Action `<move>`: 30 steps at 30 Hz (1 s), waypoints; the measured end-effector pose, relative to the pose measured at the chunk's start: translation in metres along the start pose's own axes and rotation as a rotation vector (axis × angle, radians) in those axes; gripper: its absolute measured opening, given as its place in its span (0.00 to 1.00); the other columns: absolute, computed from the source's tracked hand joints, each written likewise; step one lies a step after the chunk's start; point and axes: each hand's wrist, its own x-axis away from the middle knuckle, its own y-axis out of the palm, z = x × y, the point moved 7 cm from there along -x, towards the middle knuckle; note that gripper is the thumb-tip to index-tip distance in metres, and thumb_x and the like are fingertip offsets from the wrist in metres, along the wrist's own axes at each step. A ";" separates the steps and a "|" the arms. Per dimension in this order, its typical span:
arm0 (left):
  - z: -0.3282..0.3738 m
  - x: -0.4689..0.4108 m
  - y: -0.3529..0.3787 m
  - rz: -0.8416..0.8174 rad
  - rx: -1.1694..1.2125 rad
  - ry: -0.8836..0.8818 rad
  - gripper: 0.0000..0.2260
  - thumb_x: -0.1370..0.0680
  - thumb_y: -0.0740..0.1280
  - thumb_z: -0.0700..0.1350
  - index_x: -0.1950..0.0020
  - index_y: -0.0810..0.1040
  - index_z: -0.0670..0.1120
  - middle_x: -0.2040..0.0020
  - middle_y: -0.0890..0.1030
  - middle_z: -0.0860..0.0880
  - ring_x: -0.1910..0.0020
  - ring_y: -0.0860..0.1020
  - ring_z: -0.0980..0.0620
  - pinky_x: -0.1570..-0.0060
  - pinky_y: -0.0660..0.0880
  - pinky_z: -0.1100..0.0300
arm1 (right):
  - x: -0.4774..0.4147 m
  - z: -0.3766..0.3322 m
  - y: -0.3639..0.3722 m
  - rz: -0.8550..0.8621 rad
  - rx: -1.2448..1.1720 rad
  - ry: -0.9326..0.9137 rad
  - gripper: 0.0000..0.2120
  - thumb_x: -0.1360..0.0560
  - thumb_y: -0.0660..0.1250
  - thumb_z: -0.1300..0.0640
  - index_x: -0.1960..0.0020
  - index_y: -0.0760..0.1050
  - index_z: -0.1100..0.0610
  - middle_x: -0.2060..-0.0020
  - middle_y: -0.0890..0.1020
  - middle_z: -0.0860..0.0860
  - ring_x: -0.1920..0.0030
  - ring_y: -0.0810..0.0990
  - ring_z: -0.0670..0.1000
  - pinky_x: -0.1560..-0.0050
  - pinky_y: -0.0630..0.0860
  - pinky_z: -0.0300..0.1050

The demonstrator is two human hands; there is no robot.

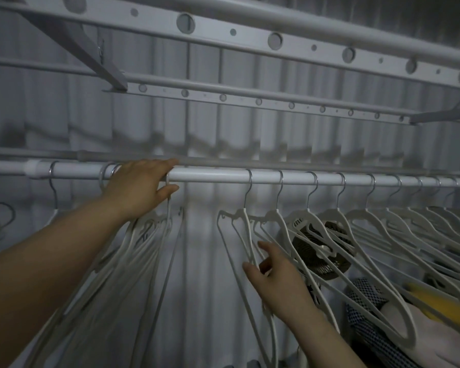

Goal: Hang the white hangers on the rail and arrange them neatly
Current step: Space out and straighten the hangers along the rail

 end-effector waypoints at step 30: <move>-0.040 0.008 -0.012 0.017 -0.012 0.095 0.20 0.22 0.61 0.48 0.30 0.66 0.50 0.34 0.74 0.47 0.36 0.70 0.46 0.39 0.61 0.56 | 0.026 -0.070 0.111 -0.195 -0.152 0.047 0.23 0.22 0.55 0.60 0.28 0.56 0.51 0.72 0.70 0.47 0.69 0.71 0.45 0.69 0.67 0.34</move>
